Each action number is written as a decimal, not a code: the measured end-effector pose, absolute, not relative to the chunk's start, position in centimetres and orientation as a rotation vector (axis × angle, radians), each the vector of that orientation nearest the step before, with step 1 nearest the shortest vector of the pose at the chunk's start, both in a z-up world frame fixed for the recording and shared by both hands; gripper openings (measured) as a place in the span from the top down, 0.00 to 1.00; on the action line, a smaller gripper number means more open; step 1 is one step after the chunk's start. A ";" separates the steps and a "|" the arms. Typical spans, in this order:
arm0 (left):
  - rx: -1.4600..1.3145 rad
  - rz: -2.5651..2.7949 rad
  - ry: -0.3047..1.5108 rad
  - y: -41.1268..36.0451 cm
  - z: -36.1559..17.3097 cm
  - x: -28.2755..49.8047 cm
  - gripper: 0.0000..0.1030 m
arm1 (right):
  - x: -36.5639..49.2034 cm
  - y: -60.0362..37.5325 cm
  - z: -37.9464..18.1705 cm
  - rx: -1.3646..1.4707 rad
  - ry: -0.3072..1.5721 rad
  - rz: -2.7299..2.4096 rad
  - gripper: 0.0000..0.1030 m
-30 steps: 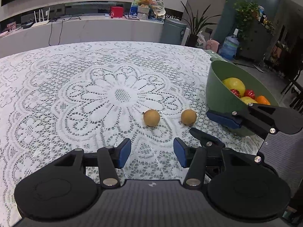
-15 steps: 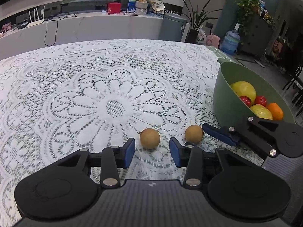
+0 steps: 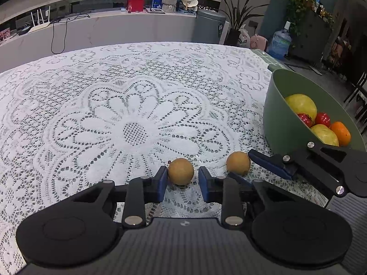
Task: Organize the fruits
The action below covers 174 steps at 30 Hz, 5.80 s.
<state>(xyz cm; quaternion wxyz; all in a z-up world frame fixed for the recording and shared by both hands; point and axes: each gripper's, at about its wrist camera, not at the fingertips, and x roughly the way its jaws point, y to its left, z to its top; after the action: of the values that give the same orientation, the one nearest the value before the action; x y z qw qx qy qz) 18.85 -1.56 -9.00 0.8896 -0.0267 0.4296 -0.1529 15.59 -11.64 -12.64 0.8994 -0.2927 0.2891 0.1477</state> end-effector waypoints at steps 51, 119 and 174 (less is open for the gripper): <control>-0.052 -0.449 0.727 -5.7 0.4 11.6 0.74 | 8.0 -23.4 0.3 -0.089 0.590 0.314 0.80; 0.191 -0.577 0.897 -16.2 -4.2 23.6 0.62 | 19.7 -28.1 -4.3 -0.225 0.734 0.212 0.80; 0.027 -0.316 0.563 -6.6 3.6 11.7 0.28 | 10.7 -25.1 5.0 -0.063 0.537 0.159 0.17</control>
<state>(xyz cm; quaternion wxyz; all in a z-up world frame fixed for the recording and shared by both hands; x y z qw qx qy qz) 11.70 -6.57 3.63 0.9482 0.0134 0.2768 -0.1551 10.68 -25.11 5.03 0.9605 -0.0310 0.2651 0.0784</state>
